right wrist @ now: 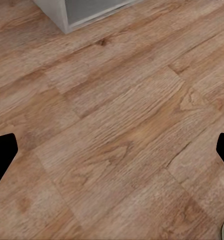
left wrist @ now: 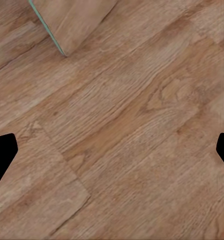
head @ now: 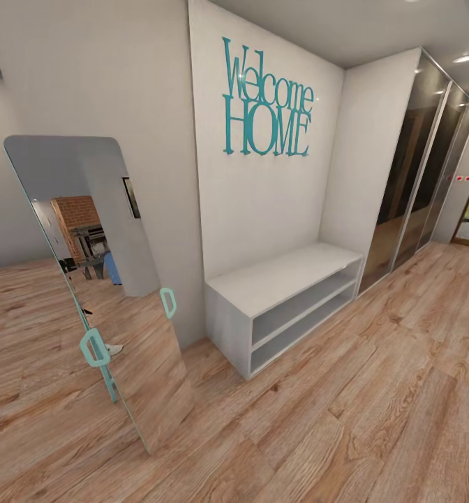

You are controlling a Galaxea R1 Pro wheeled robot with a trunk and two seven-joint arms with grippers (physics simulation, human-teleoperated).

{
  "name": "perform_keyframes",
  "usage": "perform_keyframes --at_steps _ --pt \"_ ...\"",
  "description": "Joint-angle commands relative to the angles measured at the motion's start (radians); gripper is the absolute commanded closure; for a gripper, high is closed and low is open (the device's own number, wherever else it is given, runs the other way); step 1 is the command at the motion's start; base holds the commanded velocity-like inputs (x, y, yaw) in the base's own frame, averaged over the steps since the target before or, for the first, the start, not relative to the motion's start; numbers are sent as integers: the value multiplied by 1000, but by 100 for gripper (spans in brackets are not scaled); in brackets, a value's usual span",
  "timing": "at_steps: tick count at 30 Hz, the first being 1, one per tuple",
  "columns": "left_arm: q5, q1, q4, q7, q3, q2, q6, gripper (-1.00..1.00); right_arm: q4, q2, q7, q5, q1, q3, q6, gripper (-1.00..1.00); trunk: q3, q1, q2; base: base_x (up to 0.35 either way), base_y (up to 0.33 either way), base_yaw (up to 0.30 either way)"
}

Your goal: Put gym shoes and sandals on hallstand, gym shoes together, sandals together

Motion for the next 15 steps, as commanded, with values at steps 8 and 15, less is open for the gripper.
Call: perform_keyframes --at_steps 8,15 --pt "-1 -2 2 -1 1 2 -4 -100 17 -7 0 2 -2 0 -7 -100 -1 0 -1 0 0 0" --pt "-3 -2 2 -2 -2 6 -5 -100 18 -8 0 0 -1 -1 -8 -100 -1 0 -1 0 0 0"
